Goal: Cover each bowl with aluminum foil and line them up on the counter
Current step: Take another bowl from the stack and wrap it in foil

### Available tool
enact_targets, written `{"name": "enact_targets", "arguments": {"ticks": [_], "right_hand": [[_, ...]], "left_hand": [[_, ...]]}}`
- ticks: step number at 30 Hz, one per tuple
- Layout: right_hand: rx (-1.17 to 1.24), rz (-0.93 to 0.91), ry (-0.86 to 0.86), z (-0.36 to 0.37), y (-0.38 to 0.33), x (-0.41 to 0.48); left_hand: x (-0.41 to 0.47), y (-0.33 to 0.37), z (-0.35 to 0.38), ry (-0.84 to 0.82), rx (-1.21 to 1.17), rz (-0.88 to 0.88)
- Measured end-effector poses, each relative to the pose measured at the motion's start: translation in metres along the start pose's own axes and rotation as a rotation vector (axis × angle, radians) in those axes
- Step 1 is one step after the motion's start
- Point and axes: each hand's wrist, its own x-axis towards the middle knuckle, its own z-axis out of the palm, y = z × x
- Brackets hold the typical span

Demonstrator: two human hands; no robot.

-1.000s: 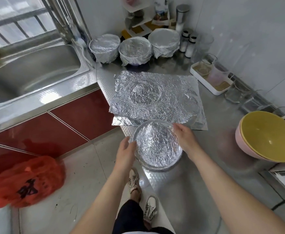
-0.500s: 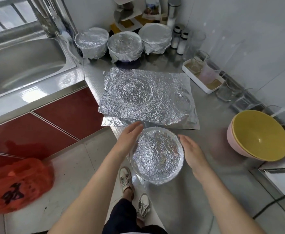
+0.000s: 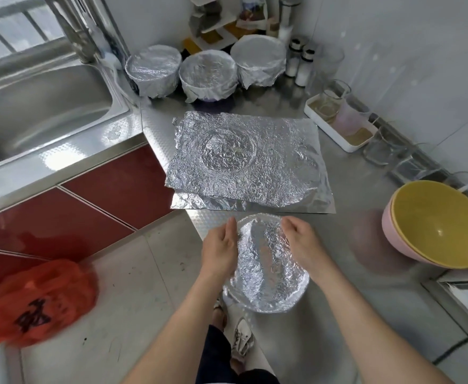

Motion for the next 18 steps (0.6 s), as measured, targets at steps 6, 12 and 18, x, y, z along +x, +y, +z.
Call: {"name": "enact_targets", "arguments": {"ticks": [6,12,18], "right_hand": [[-0.028,-0.031,-0.077,-0.004,-0.002,0.003],[-0.112,-0.084,-0.033,-0.008,-0.010,0.002],[-0.197,-0.131,0.018,-0.003,-0.005,0.007]], "left_hand": [[-0.006,-0.007,-0.001,0.011,-0.047,-0.025],[0.016,0.024,-0.008,-0.132,0.337,0.258],[0.026,0.027,-0.007,-0.222,0.363,0.320]]}}
